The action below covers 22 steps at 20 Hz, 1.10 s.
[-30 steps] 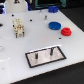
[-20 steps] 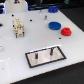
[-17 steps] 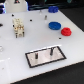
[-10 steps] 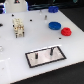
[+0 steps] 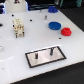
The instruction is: Insert the blue gear onto the right peg, followed by the red gear
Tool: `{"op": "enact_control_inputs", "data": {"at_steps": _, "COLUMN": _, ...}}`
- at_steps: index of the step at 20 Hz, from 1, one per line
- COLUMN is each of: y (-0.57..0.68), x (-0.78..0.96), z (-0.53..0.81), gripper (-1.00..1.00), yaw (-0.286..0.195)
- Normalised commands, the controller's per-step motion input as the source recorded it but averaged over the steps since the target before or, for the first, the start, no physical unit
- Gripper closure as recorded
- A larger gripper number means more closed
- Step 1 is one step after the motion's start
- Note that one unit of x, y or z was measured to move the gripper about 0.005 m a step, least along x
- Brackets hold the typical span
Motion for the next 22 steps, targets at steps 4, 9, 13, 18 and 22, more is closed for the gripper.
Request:
{"op": "enact_control_inputs", "data": {"at_steps": 4, "y": 0.11, "x": -0.32, "z": -0.57, "gripper": -1.0, "yaw": 0.0}}
{"op": "enact_control_inputs", "data": {"at_steps": 9, "y": -0.02, "x": -0.36, "z": -0.55, "gripper": -1.0, "yaw": 0.0}}
{"op": "enact_control_inputs", "data": {"at_steps": 13, "y": -0.11, "x": -0.35, "z": -0.54, "gripper": -1.0, "yaw": 0.0}}
{"op": "enact_control_inputs", "data": {"at_steps": 18, "y": -0.16, "x": -0.31, "z": -0.49, "gripper": -1.0, "yaw": 0.0}}
{"op": "enact_control_inputs", "data": {"at_steps": 22, "y": -0.08, "x": -0.13, "z": -0.11, "gripper": -1.0, "yaw": 0.0}}
